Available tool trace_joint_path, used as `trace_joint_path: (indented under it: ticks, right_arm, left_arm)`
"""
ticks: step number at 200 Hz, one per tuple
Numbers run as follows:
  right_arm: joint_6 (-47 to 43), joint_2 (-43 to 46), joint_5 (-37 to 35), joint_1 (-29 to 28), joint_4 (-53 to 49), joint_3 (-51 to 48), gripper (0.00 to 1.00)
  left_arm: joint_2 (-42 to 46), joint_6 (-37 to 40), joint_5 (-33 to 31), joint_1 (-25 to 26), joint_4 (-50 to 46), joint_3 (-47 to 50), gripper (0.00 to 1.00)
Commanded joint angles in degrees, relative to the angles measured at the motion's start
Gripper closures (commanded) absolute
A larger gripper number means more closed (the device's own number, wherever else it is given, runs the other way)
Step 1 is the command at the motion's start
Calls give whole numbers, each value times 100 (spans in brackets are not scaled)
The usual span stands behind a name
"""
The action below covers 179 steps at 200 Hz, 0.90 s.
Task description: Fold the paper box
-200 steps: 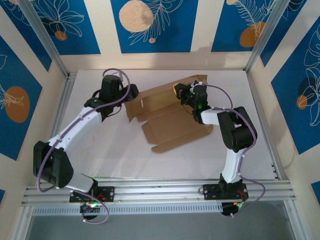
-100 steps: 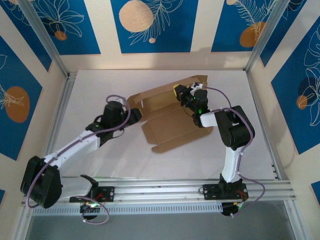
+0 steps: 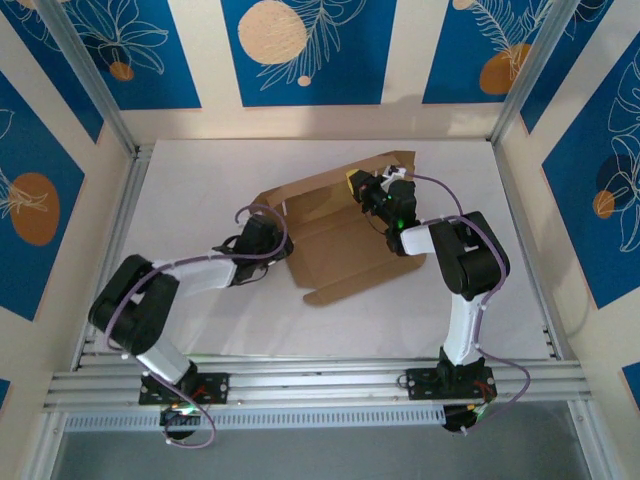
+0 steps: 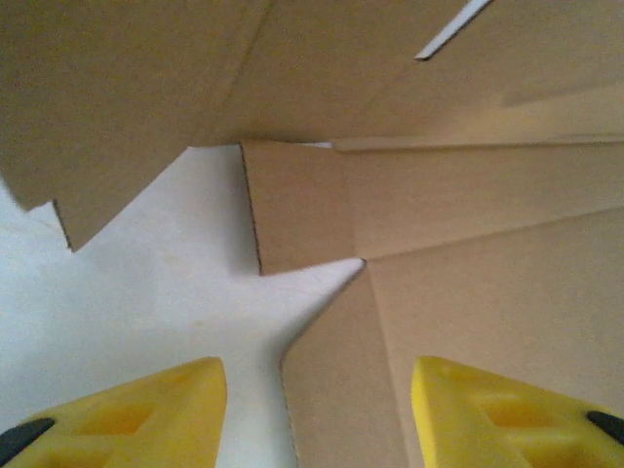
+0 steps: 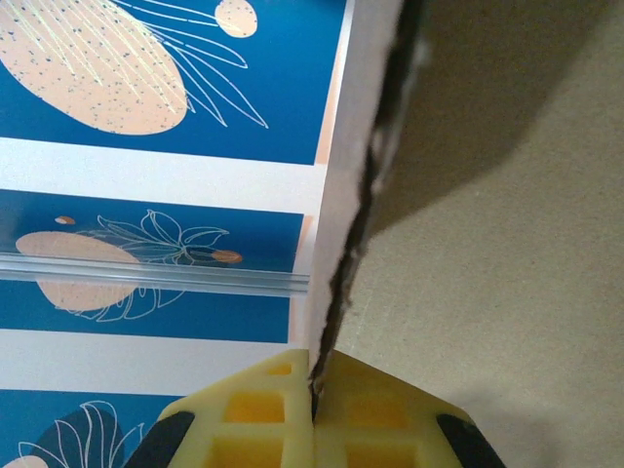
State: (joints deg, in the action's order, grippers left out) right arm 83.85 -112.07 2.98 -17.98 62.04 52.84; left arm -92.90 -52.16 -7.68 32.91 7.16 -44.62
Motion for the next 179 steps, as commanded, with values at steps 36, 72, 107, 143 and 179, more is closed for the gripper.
trace_joint_path:
  ticks: [36, 72, 107, 143, 179]
  right_arm:
    - [-235, 15, 111, -27, -166, -76, 100]
    - [-119, -134, 178, -50, -35, -42, 100]
    - [-9, -281, 267, -76, 106, 30, 100]
    - [-29, -362, 318, -120, 53, 114, 100]
    - [42, -453, 379, -129, 116, 148, 100]
  left_arm:
    - [-770, 80, -622, -38, 306, -609, 42]
    - [-1127, 143, -394, -47, 837, -852, 45]
    - [-1289, 304, -298, -43, 1043, -1079, 47]
    - [-1360, 324, -98, -27, 1239, -1240, 48]
    - [-1355, 468, 43, 3, 1402, -1325, 48]
